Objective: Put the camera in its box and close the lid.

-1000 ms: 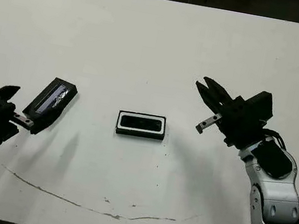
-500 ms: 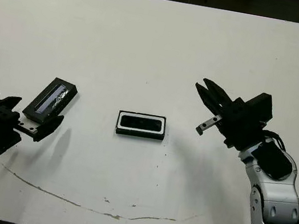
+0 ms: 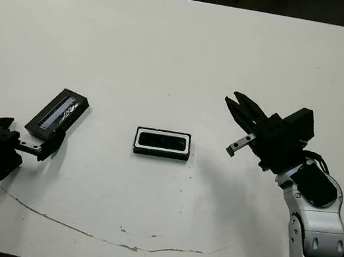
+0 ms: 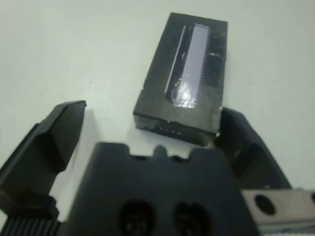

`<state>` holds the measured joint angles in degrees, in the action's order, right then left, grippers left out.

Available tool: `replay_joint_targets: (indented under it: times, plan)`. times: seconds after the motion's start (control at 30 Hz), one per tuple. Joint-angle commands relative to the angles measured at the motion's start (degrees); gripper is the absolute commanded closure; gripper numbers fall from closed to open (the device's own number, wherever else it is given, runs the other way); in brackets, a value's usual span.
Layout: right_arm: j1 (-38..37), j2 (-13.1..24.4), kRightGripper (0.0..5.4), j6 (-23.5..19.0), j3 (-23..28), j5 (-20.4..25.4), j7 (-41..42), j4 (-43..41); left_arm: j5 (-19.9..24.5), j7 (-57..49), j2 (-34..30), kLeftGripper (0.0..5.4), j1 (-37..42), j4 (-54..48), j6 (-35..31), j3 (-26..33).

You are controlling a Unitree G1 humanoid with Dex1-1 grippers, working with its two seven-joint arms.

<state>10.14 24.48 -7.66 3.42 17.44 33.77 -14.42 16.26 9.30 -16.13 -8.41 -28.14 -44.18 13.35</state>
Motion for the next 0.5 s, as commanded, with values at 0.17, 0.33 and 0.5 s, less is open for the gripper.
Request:
replay_joint_targets:
  times: [0.17,0.33,0.5]
  plan:
    - [-1.5,0.6,5.4,0.1,0.6,0.6,1.2,0.4,-0.6,0.4,-1.2,0.01,0.1,3.3,-1.5,-0.2]
    - [-1.8,0.6,5.4,0.1,0.8,1.0,1.5,0.5,-1.3,2.6,-2.9,0.01,0.0,5.3,1.2,-1.3]
    - [-1.8,0.5,5.4,-0.2,0.8,1.1,1.4,0.5,-1.6,5.9,-4.8,0.01,0.8,8.0,5.2,-2.5]
